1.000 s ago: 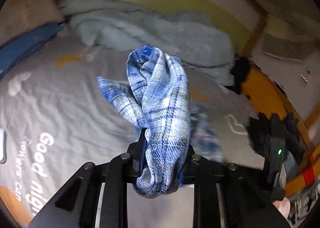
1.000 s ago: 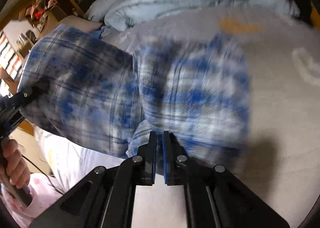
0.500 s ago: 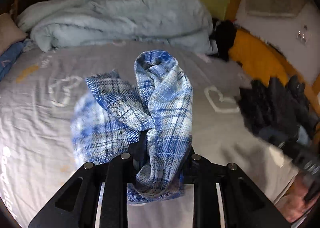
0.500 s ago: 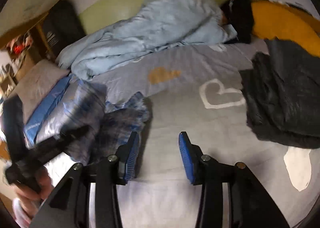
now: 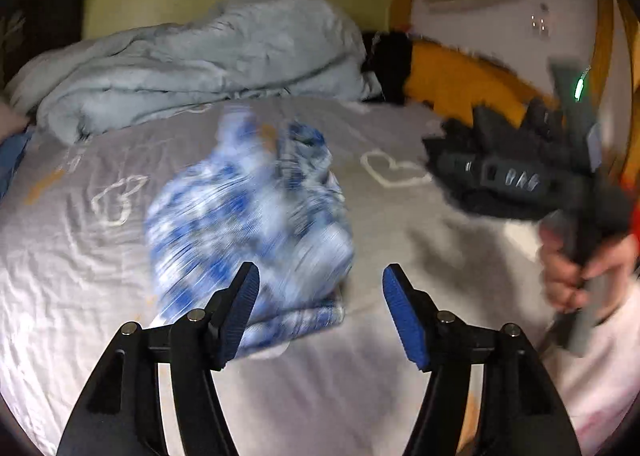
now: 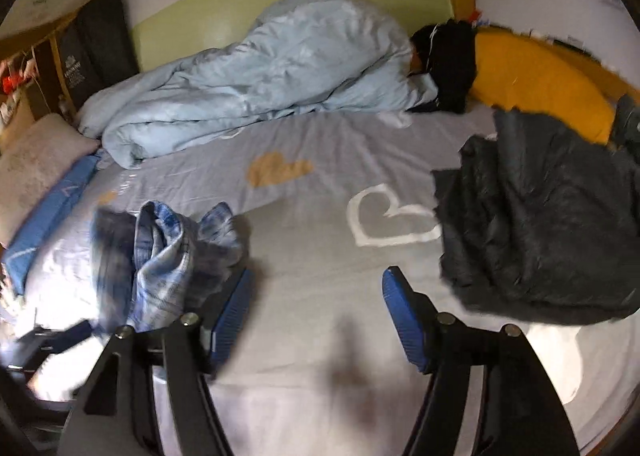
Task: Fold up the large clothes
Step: 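Fold the lifted shirt half over with the left gripper and open, then grasp the folded shirt bundle with the left gripper and lift it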
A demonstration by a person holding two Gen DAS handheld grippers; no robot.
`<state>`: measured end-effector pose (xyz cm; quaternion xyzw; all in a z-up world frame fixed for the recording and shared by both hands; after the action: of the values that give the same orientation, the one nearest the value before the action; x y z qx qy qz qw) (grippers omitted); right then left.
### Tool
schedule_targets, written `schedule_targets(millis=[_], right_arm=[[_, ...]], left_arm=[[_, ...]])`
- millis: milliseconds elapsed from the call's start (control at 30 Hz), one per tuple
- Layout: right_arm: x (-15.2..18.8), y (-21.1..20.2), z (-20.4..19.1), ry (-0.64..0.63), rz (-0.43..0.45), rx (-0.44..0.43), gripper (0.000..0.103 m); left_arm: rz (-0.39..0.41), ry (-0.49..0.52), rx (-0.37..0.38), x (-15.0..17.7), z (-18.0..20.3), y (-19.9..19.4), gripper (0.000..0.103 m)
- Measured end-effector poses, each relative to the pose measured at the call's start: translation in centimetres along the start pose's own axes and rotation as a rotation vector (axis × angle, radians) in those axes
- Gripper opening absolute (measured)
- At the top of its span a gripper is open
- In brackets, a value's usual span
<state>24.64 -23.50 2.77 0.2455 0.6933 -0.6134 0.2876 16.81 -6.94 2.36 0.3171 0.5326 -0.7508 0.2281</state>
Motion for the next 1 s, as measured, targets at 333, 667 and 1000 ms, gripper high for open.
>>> schedule_targets(millis=[333, 667, 1000], right_arm=[[0.3, -2.7, -6.9, -0.118, 0.081, -0.253, 0.064], [2.2, 1.6, -13.3, -0.182, -0.032, -0.316, 0.035], [2.5, 1.6, -10.4, -0.01, -0.048, -0.355, 0.002]], left_arm=[[0.013, -0.198, -0.147, 0.1, -12.4, -1.4, 0.064], [-0.129, -0.29, 0.021, 5.1, -13.8, 5.6, 0.065], [-0.13, -0.019, 0.006, 5.5, -7.8, 3.5, 0.066]])
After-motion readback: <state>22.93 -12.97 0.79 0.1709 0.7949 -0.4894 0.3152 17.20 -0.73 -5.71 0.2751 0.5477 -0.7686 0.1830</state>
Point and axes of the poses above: each gripper's, at about its wrist camera, not at the fingertips, and y roughly the way its jaws point, z to its right, x to its underside, the point moved 7 cm from there along y, roughly the way its jaws point, and after that the axes turned 3 degrees about x, right-handed, at the moved point
